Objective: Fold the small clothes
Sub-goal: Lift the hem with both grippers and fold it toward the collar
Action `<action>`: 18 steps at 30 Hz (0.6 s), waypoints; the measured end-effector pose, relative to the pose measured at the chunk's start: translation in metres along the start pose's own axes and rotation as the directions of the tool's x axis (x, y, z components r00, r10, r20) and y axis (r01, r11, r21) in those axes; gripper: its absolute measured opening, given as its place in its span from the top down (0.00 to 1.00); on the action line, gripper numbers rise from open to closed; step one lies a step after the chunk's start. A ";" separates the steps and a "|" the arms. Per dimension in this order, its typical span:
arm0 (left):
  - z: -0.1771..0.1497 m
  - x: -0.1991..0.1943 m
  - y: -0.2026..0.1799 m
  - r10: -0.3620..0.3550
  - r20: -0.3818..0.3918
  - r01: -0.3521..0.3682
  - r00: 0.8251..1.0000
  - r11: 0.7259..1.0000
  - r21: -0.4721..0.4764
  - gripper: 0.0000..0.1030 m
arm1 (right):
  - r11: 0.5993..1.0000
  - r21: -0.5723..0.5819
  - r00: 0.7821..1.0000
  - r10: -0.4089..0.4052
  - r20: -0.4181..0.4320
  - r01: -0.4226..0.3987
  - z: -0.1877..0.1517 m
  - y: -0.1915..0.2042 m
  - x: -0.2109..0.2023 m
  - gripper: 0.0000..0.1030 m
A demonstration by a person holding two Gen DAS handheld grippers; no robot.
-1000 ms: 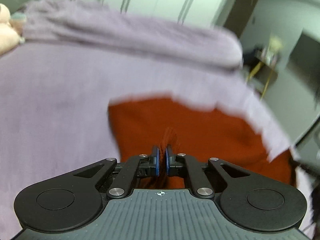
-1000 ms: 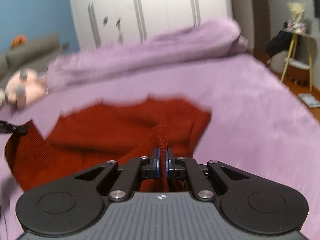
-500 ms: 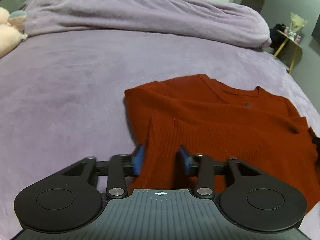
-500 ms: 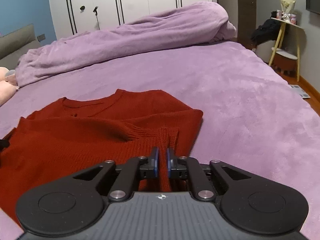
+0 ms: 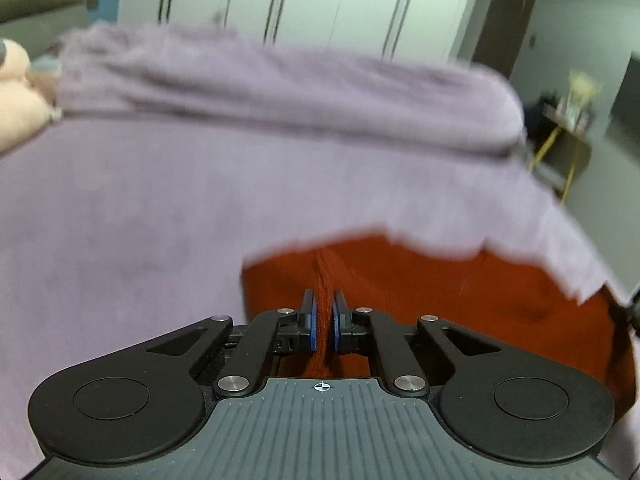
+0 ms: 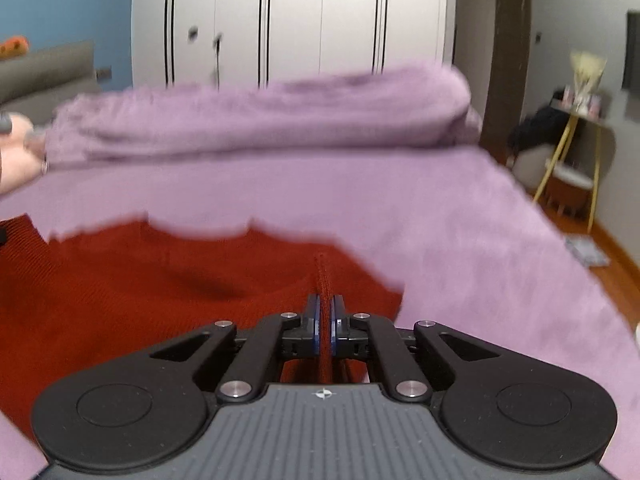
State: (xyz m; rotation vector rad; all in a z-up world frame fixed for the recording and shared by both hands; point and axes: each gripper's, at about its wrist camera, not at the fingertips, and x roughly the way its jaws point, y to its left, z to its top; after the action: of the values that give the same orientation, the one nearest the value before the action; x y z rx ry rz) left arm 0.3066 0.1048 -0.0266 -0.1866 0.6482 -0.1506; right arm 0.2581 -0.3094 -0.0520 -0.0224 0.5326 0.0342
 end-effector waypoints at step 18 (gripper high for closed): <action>0.017 0.103 -0.008 0.295 0.053 -0.297 0.954 0.954 0.035 0.71 | 0.952 0.032 0.953 -0.302 -0.022 0.303 0.038 0.025 0.127 0.93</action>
State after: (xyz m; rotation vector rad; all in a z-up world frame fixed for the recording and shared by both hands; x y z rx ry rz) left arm 0.3969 0.0785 -0.0719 -0.0493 0.6181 0.1290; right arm 0.3861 -0.2800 -0.0841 -0.0698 0.5420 -0.2757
